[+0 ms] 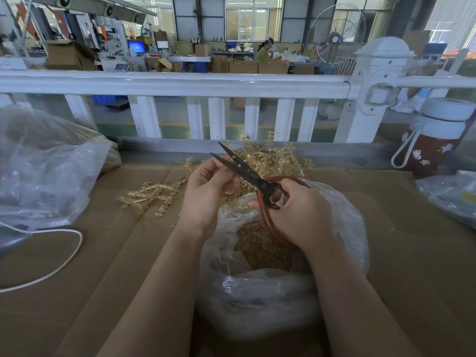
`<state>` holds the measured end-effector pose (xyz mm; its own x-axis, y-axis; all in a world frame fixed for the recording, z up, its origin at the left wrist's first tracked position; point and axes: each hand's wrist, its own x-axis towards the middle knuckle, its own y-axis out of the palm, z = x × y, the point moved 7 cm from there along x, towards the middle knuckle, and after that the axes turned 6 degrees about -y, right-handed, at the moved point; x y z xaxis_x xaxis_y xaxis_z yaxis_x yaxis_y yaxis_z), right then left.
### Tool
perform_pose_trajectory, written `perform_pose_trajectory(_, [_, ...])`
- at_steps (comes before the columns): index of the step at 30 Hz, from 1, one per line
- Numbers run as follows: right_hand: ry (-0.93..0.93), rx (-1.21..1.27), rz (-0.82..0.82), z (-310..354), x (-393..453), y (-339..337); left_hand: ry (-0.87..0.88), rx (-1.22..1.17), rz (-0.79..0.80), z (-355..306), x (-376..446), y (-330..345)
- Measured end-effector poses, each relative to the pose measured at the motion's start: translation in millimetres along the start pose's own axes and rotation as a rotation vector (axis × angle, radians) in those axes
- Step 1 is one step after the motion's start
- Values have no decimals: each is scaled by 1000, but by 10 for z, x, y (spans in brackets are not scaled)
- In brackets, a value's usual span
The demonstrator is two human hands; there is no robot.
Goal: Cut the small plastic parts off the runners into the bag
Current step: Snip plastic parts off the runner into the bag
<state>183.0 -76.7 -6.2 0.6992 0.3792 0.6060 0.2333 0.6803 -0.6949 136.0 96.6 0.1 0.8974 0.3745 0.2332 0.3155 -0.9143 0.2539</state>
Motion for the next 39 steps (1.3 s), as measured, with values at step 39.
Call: perform_pose_trajectory(39, [-28,14,17,17,-7,0,36,115,-48,-40,-56,12])
